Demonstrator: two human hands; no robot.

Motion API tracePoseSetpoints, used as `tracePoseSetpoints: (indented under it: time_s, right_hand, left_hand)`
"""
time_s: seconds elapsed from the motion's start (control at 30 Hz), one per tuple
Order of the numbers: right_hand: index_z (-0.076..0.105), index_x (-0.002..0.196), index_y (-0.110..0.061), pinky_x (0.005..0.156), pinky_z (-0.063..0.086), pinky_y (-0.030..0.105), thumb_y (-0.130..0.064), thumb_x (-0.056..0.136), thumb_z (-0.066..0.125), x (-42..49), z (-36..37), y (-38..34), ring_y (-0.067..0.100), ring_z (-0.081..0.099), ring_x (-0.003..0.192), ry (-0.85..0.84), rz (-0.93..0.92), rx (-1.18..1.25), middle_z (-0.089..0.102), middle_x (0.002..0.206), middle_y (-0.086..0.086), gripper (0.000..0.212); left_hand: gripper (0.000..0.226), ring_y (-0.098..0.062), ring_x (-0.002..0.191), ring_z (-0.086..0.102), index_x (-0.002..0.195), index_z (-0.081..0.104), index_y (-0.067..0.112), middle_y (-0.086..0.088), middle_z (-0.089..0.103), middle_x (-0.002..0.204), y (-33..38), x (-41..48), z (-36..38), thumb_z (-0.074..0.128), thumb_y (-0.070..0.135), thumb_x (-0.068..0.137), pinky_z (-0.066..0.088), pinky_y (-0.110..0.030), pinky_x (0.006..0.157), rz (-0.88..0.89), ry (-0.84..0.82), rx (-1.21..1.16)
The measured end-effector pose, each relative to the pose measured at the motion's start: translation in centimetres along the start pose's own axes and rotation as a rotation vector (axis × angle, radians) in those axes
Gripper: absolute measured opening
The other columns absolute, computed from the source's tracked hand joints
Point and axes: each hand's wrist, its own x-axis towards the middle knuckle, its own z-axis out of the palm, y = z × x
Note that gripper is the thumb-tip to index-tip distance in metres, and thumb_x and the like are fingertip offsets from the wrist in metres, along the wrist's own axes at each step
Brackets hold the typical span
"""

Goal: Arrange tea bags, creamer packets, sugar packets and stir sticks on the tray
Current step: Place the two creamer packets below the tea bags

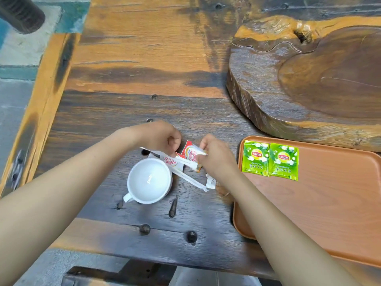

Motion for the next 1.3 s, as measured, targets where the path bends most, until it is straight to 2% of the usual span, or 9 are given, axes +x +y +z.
tracePoseSetpoints:
  time_s: [0.17,0.33,0.4,0.53,0.73,0.93,1.1,1.2,1.3]
  right_hand:
    - [0.050,0.080,-0.022,0.059,0.030,0.024,-0.011,0.079,0.064,-0.2,-2.3,1.7,0.016,0.050,0.071,0.177,0.050,0.307,0.047,0.067,-0.016,0.018]
    - [0.046,0.070,-0.028,0.080,0.052,0.043,-0.007,0.082,0.062,-1.9,-4.8,3.3,0.030,0.062,0.078,0.334,0.117,0.574,0.053,0.072,-0.009,0.029]
    - [0.048,0.070,-0.030,0.079,0.053,0.047,-0.006,0.081,0.064,-3.4,-5.7,4.1,0.029,0.064,0.079,0.397,0.115,0.658,0.056,0.074,-0.009,0.031]
    - [0.054,0.074,-0.032,0.073,0.050,0.041,-0.002,0.080,0.065,-7.7,-6.7,7.1,0.017,0.059,0.072,0.459,0.119,0.752,0.062,0.071,-0.017,0.032]
    - [0.051,0.073,-0.030,0.058,0.042,0.007,-0.003,0.079,0.065,-13.0,-4.0,10.7,0.001,0.060,0.063,0.459,0.262,0.511,0.062,0.070,-0.011,0.031]
    - [0.054,0.090,-0.015,0.077,0.045,0.038,-0.009,0.072,0.071,-13.7,-3.0,10.8,0.024,0.052,0.088,0.484,0.222,0.087,0.054,0.090,-0.001,0.026]
    - [0.061,0.099,-0.019,0.081,0.043,0.039,-0.011,0.073,0.070,-13.9,-2.9,11.3,0.024,0.050,0.100,0.320,-0.040,-0.145,0.058,0.106,0.003,0.029]
    - [0.062,0.100,-0.019,0.078,0.044,0.038,-0.016,0.073,0.072,-13.4,-2.6,11.4,0.027,0.054,0.098,0.311,-0.051,-0.154,0.059,0.105,0.004,0.028]
    - [0.062,0.101,-0.020,0.076,0.042,0.037,-0.022,0.074,0.072,-12.9,-2.2,11.3,0.024,0.050,0.096,0.335,-0.046,-0.150,0.059,0.103,0.004,0.030]
  left_hand:
    - [0.020,-0.013,0.070,0.060,0.064,0.055,0.024,0.010,0.064,0.067,0.1,-0.1,-0.8,0.071,0.018,0.075,0.046,-0.027,0.068,0.024,0.116,-0.072]
    - [0.023,-0.014,0.068,0.057,0.067,0.050,0.025,0.008,0.061,0.067,0.7,0.0,-1.8,0.067,0.014,0.078,0.044,-0.026,0.066,0.054,0.231,-0.071]
    - [0.022,-0.015,0.067,0.057,0.070,0.048,0.025,0.008,0.061,0.067,1.3,-0.2,-2.0,0.065,0.015,0.081,0.041,-0.016,0.064,0.078,0.332,-0.092]
    - [0.021,-0.015,0.064,0.050,0.076,0.049,0.023,0.001,0.058,0.065,3.2,-0.7,-1.4,0.062,0.009,0.084,0.039,-0.023,0.064,0.101,0.457,-0.505]
    - [0.012,-0.003,0.051,0.061,0.080,0.059,0.017,0.001,0.068,0.063,6.7,-1.7,1.6,0.057,0.007,0.086,0.052,-0.016,0.048,-0.009,0.328,-1.107]
    - [0.011,-0.006,0.063,0.068,0.089,0.062,0.011,0.004,0.073,0.071,9.0,-1.9,3.3,0.061,0.003,0.081,0.058,-0.020,0.058,-0.046,0.102,-1.243]
    - [0.017,-0.010,0.064,0.064,0.083,0.062,0.016,0.002,0.070,0.073,10.3,-1.8,4.7,0.061,0.000,0.081,0.056,-0.024,0.065,-0.056,0.050,-1.148]
    - [0.014,-0.019,0.072,0.061,0.086,0.062,0.015,-0.009,0.067,0.084,11.1,-1.5,5.7,0.062,0.001,0.082,0.051,-0.034,0.076,-0.075,0.041,-1.117]
    - [0.013,-0.019,0.070,0.057,0.088,0.061,0.013,-0.012,0.065,0.085,11.8,-1.3,6.5,0.062,0.001,0.082,0.047,-0.028,0.064,-0.085,0.042,-1.076]
